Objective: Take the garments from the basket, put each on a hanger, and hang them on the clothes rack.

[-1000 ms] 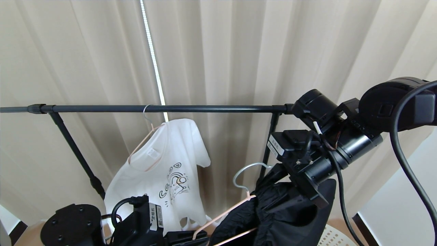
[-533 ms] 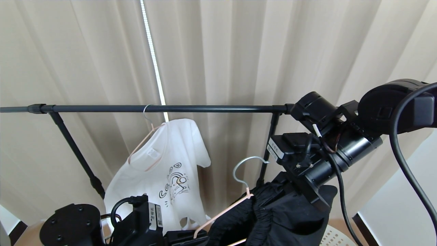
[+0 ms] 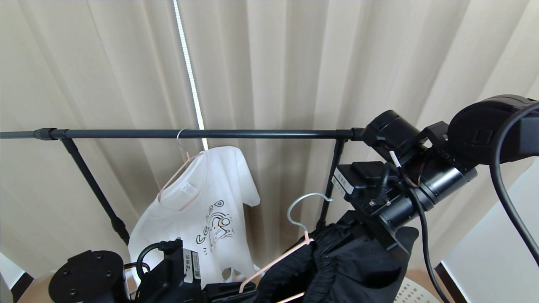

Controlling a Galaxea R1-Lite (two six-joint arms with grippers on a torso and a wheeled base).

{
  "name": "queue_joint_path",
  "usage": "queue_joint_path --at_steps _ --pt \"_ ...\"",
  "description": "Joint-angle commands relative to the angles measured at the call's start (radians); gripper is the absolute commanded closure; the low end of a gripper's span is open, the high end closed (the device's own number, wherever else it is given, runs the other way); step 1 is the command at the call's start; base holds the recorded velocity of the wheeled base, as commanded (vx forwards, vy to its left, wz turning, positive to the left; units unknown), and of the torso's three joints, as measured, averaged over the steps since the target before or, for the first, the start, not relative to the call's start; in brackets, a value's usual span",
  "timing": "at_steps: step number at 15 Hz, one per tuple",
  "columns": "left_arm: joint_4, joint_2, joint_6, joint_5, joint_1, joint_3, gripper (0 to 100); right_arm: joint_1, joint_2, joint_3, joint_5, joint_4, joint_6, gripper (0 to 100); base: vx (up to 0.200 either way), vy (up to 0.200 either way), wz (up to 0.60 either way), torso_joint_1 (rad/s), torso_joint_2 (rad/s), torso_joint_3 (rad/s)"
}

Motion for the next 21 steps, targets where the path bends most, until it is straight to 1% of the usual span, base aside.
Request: queue_joint_path --at_steps 1,2,6,9,10,12,13,14,15,16,17,18,19,20,21 --pt "0.000 0.001 0.001 -0.001 0.000 0.002 100 0.002 -0.004 0.000 0.002 0.000 0.000 100 0.000 0.000 0.00 0.000 0.00 0.000" --pt "0.000 0.001 0.001 -0.001 0.000 0.002 0 0.001 -0.006 0.001 0.002 0.000 0.000 100 0.000 0.000 0.00 0.000 0.00 0.000" --pt "0.000 -0.002 -0.004 0.001 0.014 -0.003 0 0.001 -0.023 0.015 -0.001 0.000 -0.001 100 0.000 0.000 0.00 0.000 0.00 0.000" --pt "0.000 -0.035 -0.018 0.001 0.072 -0.018 0 -0.004 -0.027 0.030 -0.008 0.000 -0.001 100 0.000 0.000 0.00 0.000 0.00 0.000" --pt "0.000 -0.077 -0.075 0.001 0.100 -0.040 0 -0.015 -0.041 0.038 -0.040 0.000 0.005 100 0.000 0.000 0.00 0.000 0.00 0.000" --pt "0.000 -0.119 -0.150 0.001 0.133 -0.075 0 -0.044 -0.058 0.047 -0.085 -0.002 0.022 100 0.000 0.000 0.00 0.000 0.00 0.000" --pt "0.000 -0.119 -0.151 0.002 0.141 -0.081 0 -0.050 -0.061 0.047 -0.088 -0.003 0.028 100 0.000 0.000 0.00 0.000 0.00 0.000" --pt "0.000 -0.113 -0.159 0.010 0.153 -0.107 0 -0.084 -0.067 0.047 -0.096 -0.005 0.057 100 0.000 0.000 0.00 0.000 0.00 0.000" --pt "0.000 -0.110 -0.167 0.016 0.153 -0.115 0 -0.096 -0.069 0.049 -0.099 -0.012 0.063 100 0.000 0.000 0.00 0.000 0.00 0.000" --pt "0.000 -0.102 -0.193 0.041 0.153 -0.140 0 -0.125 -0.072 0.070 -0.103 -0.048 0.074 100 0.000 0.000 0.00 0.000 0.00 0.000" --pt "0.000 -0.107 -0.220 0.093 0.153 -0.187 0 -0.165 -0.083 0.125 -0.108 -0.150 0.091 100 0.000 0.000 0.00 0.000 0.00 0.000" --pt "0.025 -0.111 -0.230 0.120 0.149 -0.213 0 -0.179 -0.087 0.170 -0.108 -0.227 0.101 100 0.000 0.000 0.00 0.000 0.00 0.000" --pt "0.095 -0.113 -0.234 0.142 0.141 -0.233 0 -0.190 -0.104 0.234 -0.106 -0.311 0.107 100 0.000 0.000 0.00 0.000 0.00 0.000" --pt "0.135 -0.117 -0.237 0.160 0.113 -0.245 0 -0.200 -0.129 0.317 -0.106 -0.400 0.107 100 0.000 0.000 0.00 0.000 0.00 0.000" --pt "0.143 -0.119 -0.239 0.177 0.095 -0.248 0 -0.211 -0.149 0.380 -0.103 -0.465 0.107 100 0.000 0.000 0.00 0.000 0.00 0.000"
